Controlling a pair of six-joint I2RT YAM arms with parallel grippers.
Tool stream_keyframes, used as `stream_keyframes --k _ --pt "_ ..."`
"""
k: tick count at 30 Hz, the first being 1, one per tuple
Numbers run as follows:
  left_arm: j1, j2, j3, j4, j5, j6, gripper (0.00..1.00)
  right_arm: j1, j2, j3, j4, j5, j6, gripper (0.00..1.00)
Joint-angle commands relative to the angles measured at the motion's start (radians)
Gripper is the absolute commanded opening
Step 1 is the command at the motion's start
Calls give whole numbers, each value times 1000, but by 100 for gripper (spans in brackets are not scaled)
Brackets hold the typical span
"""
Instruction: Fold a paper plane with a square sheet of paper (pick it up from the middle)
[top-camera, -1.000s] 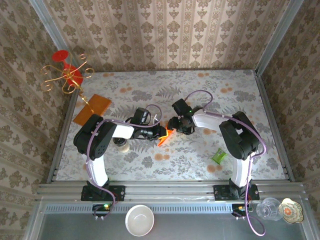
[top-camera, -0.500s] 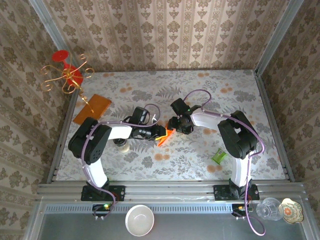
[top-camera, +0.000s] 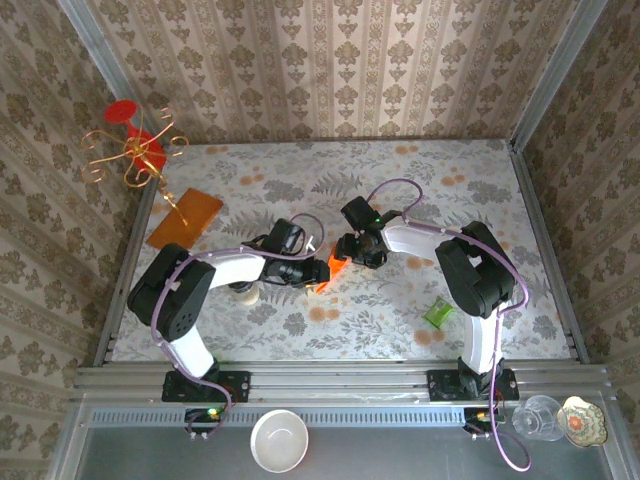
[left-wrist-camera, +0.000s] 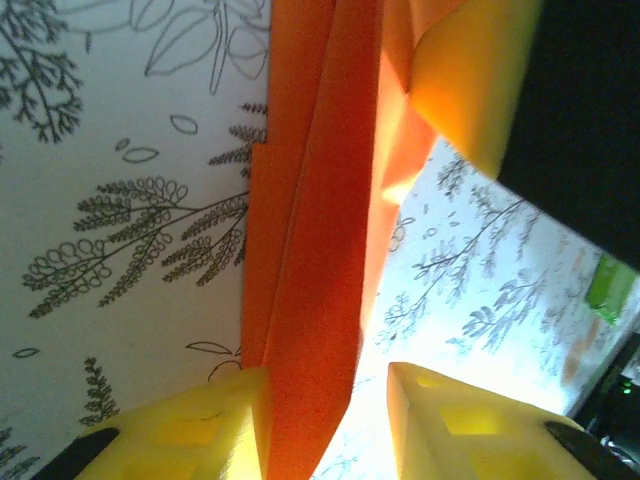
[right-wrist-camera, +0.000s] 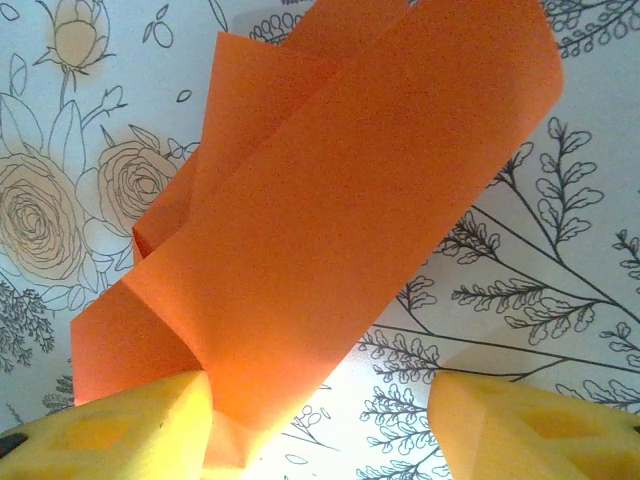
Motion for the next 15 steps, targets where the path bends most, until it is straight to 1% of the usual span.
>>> stream_keyframes --k 1,5,7,10,15 --pt "-10 23 42 -69 -54 44 34 -1 93 -39 -11 53 9 64" --pt "-12 34 46 -88 -85 42 32 -1 93 -40 -10 55 9 64" --pt "-12 35 41 -82 -82 40 32 -1 95 -41 -10 54 10 64" --pt "-12 18 42 -65 -68 37 35 -1 96 -43 -8 52 8 64" --pt "-12 -14 71 -73 -77 44 38 -1 95 -46 -6 53 10 64"
